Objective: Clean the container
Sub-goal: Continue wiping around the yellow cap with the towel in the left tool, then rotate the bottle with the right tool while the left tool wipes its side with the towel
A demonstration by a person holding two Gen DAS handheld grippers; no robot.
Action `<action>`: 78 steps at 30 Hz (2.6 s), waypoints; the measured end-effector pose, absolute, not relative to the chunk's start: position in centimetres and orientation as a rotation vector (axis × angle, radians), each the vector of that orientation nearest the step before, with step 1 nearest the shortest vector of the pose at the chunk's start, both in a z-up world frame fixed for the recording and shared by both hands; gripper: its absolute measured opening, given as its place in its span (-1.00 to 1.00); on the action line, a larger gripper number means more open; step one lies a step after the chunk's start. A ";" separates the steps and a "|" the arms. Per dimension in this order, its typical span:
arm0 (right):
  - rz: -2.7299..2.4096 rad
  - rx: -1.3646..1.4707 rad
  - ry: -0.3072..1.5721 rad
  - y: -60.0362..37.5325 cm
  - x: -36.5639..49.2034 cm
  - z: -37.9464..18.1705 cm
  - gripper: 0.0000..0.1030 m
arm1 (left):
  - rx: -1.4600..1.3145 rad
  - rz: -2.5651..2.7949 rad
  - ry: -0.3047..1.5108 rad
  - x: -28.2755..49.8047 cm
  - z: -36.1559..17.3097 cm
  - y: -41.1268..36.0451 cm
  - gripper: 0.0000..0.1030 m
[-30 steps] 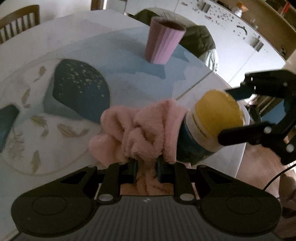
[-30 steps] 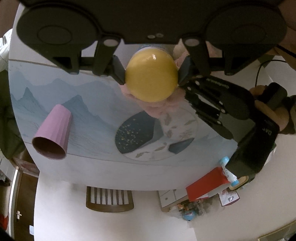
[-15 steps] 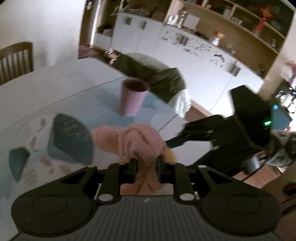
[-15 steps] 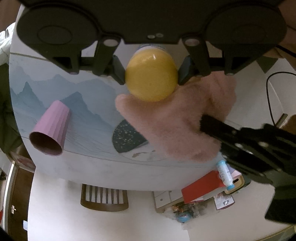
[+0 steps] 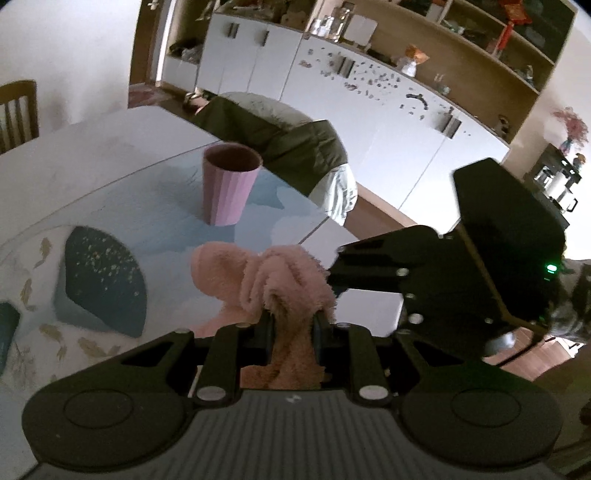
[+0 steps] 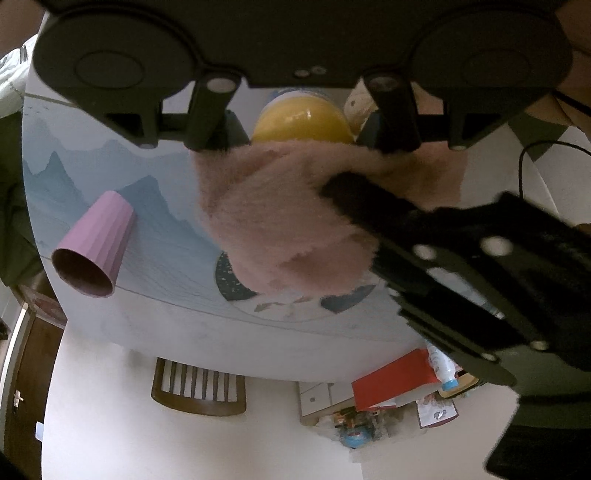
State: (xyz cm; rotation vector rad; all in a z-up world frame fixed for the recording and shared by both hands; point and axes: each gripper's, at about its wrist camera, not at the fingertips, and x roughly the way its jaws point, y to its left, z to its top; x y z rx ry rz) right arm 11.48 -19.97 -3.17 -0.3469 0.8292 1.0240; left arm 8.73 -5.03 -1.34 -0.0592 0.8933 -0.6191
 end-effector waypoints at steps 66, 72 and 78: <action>0.538 0.343 1.124 -23.5 16.6 -5.1 0.17 | -0.136 -0.512 0.890 8.4 -3.5 -6.4 -0.62; 0.536 0.341 1.123 -23.4 16.5 -5.1 0.17 | -0.133 -0.486 0.914 9.3 -4.9 -5.4 -0.62; 0.520 0.350 1.128 -23.4 16.6 -5.0 0.17 | -0.150 -0.475 0.942 10.4 -6.5 -4.0 -0.61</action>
